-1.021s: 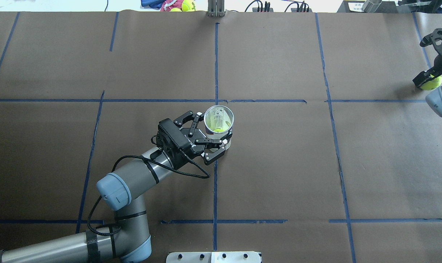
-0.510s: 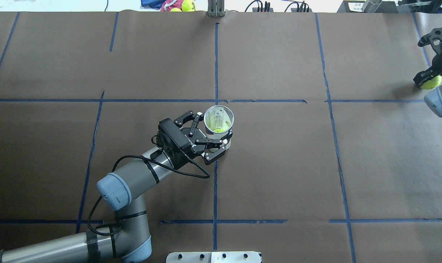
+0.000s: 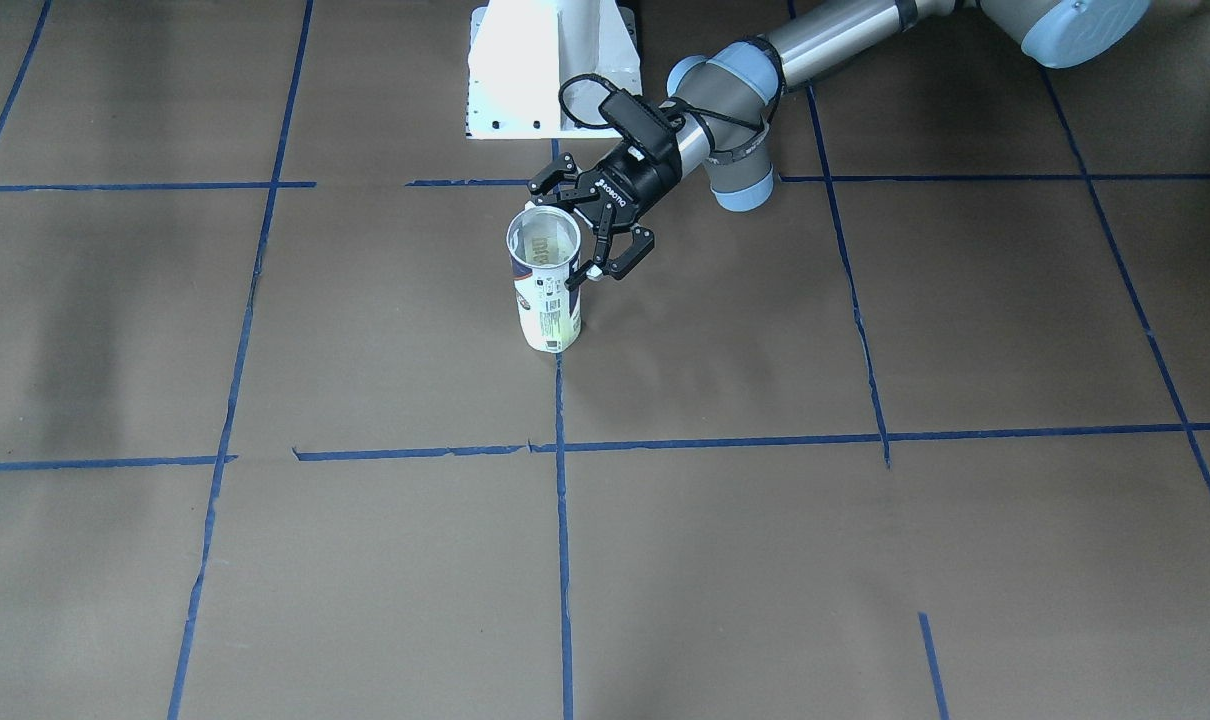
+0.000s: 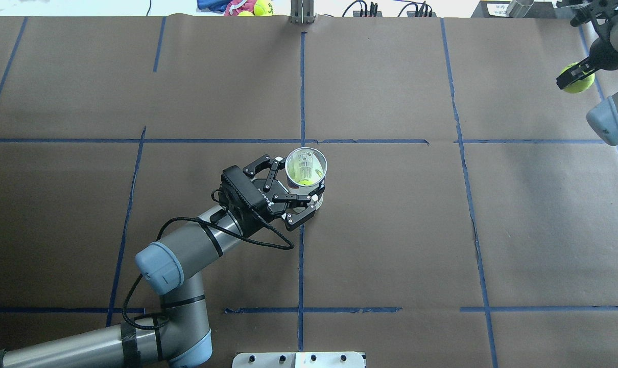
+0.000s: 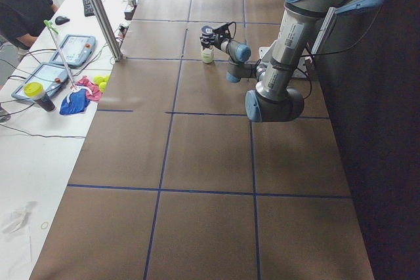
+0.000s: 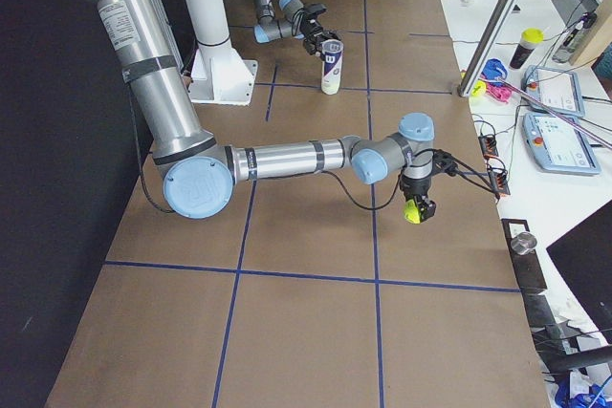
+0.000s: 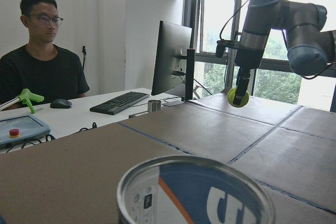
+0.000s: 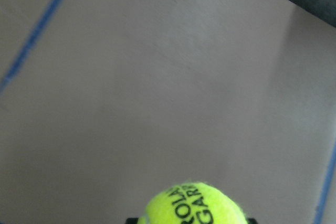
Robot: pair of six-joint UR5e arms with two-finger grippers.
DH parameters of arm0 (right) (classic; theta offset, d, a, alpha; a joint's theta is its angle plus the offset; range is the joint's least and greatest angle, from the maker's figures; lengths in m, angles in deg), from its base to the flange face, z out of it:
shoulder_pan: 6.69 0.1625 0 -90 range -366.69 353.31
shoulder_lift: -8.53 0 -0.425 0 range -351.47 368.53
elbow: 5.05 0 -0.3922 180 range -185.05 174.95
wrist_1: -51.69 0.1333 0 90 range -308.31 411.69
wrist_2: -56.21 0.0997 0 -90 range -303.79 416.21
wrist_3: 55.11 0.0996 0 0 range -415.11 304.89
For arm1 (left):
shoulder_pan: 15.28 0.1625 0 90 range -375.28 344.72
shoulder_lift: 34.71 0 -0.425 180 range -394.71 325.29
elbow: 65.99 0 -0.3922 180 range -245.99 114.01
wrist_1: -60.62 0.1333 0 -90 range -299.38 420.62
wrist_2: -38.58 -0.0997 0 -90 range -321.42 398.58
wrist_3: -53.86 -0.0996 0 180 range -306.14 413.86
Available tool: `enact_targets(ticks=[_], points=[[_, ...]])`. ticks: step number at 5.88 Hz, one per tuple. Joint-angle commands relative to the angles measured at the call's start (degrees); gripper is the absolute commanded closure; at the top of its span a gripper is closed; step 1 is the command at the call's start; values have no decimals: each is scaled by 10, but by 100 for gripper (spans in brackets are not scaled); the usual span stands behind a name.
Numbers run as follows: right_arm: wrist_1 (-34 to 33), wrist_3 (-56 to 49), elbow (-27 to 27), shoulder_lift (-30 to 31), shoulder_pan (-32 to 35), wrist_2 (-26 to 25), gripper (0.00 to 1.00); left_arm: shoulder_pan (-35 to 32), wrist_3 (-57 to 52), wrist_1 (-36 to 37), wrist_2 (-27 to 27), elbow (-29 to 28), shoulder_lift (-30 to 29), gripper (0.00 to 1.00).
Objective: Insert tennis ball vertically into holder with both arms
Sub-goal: 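Carry the ball over the can held by the left gripper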
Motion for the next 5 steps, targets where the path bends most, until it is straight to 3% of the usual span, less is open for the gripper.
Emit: enact_targets(ticks=[1,2,3,5], points=[[-48,150,-140,-20,-20,130,98,0,-1,1,0,-1,1,10],[-49,224,-169,-45,-30,199,97,0,-1,0,0,-1,2,10],[-45,293,-207,-48,-71,226,97,0,-1,0,0,-1,2,10],[-42,509,-263,-113,-168,194,96,0,-1,0,0,-1,2,10]])
